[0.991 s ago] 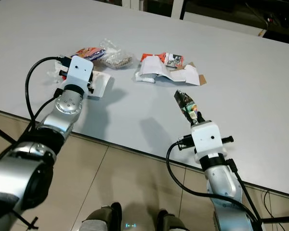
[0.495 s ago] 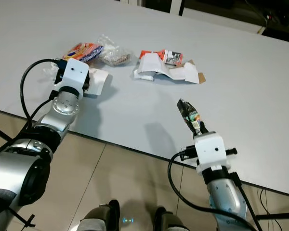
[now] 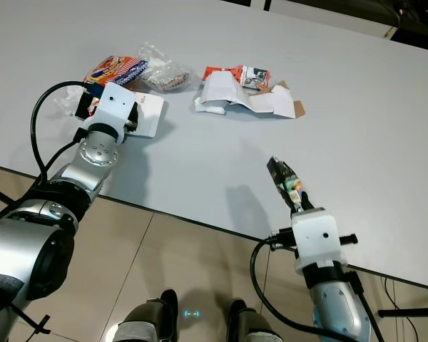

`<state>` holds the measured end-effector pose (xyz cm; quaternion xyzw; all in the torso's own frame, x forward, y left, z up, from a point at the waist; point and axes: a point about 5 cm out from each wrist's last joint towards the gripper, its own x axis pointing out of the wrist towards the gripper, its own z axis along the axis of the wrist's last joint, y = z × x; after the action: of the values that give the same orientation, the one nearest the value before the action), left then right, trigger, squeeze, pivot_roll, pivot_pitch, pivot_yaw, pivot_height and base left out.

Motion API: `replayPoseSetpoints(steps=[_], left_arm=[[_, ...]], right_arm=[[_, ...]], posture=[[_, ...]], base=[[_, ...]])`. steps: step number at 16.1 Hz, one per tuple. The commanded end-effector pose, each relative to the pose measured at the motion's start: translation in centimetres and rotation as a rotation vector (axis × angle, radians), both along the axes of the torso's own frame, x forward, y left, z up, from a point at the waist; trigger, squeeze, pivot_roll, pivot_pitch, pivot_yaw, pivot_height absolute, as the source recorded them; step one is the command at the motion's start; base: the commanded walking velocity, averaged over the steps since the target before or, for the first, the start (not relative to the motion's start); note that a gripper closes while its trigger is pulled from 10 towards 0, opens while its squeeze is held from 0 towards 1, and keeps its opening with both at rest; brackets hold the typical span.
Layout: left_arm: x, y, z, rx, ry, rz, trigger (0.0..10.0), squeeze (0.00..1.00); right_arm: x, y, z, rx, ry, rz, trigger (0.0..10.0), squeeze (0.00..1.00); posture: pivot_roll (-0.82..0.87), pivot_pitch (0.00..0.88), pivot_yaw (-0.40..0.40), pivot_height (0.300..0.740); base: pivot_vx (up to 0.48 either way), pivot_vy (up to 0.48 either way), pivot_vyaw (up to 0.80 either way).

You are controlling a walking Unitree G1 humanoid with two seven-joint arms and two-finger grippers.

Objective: Picking trash to rubbish bin

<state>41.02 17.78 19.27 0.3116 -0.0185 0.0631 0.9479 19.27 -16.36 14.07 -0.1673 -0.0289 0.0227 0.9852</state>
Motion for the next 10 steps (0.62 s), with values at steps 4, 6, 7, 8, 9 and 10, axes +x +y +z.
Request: replayPoseSetpoints(steps=[4, 6, 7, 8, 9, 10], left_arm=[[-1.4, 0.3, -5.7, 0.011, 0.364, -0.048, 10.0, 0.0], [-2.2, 0.3, -7.4, 0.027, 0.495, -0.105, 10.0, 0.0], [-2.6, 0.3, -8.2, 0.034, 0.56, -0.136, 10.0, 0.0], [-2.8, 0.2, -8.6, 0.035, 0.586, -0.15, 10.0, 0.0], [-3.0, 0.2, -9.1, 0.047, 0.619, -0.17, 10.0, 0.0], [-3.2, 0.0, -9.4, 0.048, 0.638, -0.189, 10.0, 0.0]], right_arm=[[-0.5, -0.3, 0.3, -0.021, 0.007, -0.021, 10.0, 0.0], [-0.5, -0.3, 0.3, -0.023, 0.008, -0.02, 10.0, 0.0], [-0.3, -0.3, 0.3, -0.023, 0.008, -0.018, 10.0, 0.0], [-0.3, -0.3, 0.3, -0.023, 0.007, -0.017, 10.0, 0.0], [-0.2, -0.3, 0.3, -0.024, 0.006, -0.018, 10.0, 0.0], [-0.2, -0.3, 0.3, -0.025, 0.005, -0.019, 10.0, 0.0]], posture=[[-0.04, 0.287, -0.066, 0.74], [-0.03, 0.286, -0.066, 0.74], [-0.02, 0.284, -0.062, 0.74], [-0.02, 0.284, -0.062, 0.74], [-0.02, 0.281, -0.056, 0.74], [-0.02, 0.28, -0.054, 0.74]], base=[[0.0, 0.0, 0.0], [0.0, 0.0, 0.0], [0.0, 0.0, 0.0], [0.0, 0.0, 0.0], [0.0, 0.0, 0.0], [0.0, 0.0, 0.0]])
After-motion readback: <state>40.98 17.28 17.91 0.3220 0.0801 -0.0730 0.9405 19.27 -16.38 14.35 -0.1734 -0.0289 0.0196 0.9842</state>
